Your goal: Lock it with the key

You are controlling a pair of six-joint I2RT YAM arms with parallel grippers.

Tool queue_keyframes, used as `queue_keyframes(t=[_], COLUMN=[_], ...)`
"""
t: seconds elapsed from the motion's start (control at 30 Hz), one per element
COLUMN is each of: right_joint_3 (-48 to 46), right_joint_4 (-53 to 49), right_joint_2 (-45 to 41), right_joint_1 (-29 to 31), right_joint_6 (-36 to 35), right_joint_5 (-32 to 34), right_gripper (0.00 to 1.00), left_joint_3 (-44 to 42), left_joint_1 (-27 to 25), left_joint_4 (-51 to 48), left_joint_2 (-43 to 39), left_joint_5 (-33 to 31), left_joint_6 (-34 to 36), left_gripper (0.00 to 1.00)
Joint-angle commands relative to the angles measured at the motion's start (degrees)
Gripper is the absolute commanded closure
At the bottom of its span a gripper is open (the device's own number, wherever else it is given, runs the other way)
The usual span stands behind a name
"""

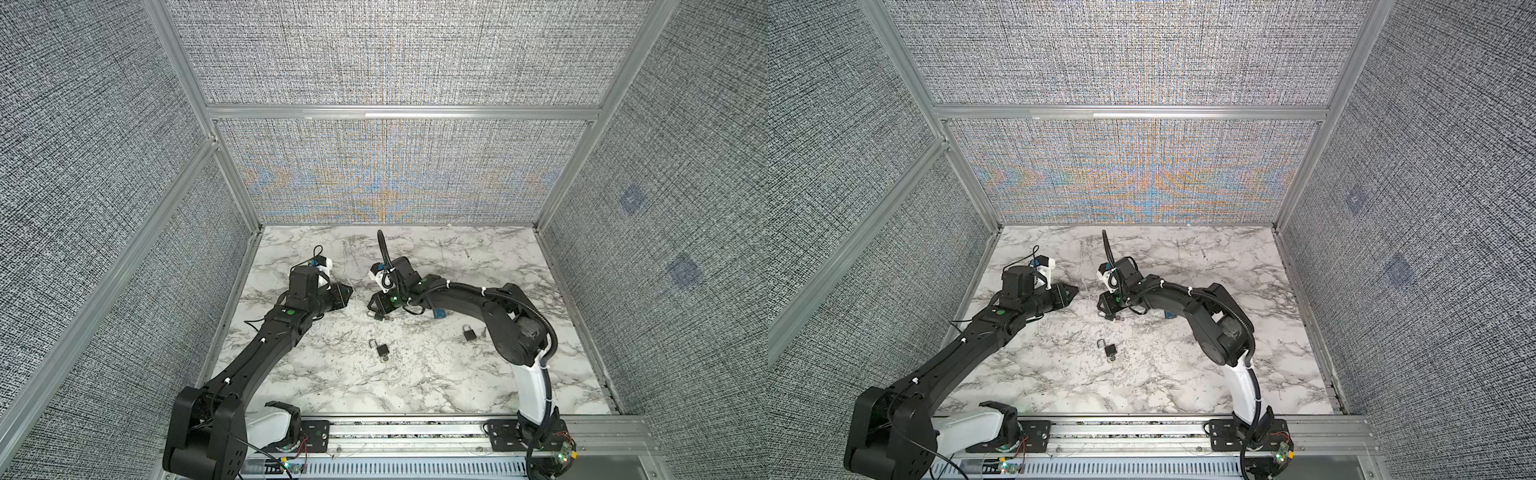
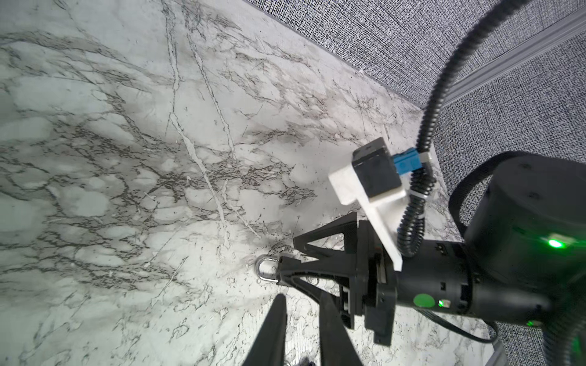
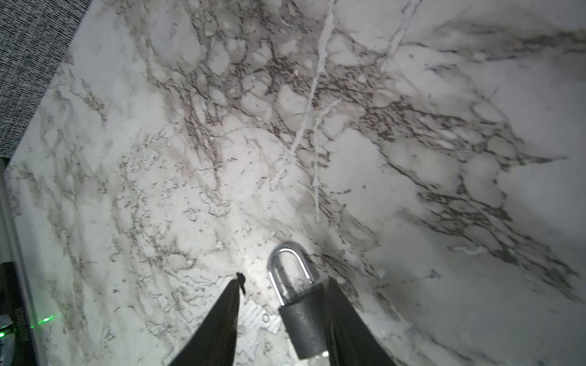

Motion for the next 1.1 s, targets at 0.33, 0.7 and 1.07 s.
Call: queue_keyframes(t=[0.33,0.7,1.07], right_joint_3=[-3.0,-5.0,-0.2], right_joint_4=[-0.5,-0.2,-5.8], right_joint_2=[-0.2,-2.8,0.0], right_joint_1=[0.3,3.0,5.3], right_joint_6=[-2.2,-2.0,-5.9], right_joint_5=[1.2,5.1,16.2], right_gripper=[0.52,0.51,0.51], left_joint_3=[-0.7,-1.2,-1.7], left_joint_1=[0.1,0.1,0.2], left_joint_4=[-0.7,-0.6,-0.4], left_joint_2=[-0.3,-0.5,-0.7], left_joint_5=[-1.1,-1.0,-0.8], left_joint_6=[0.4,0.6,0.5], left_gripper=[0.78,0.78,0.78])
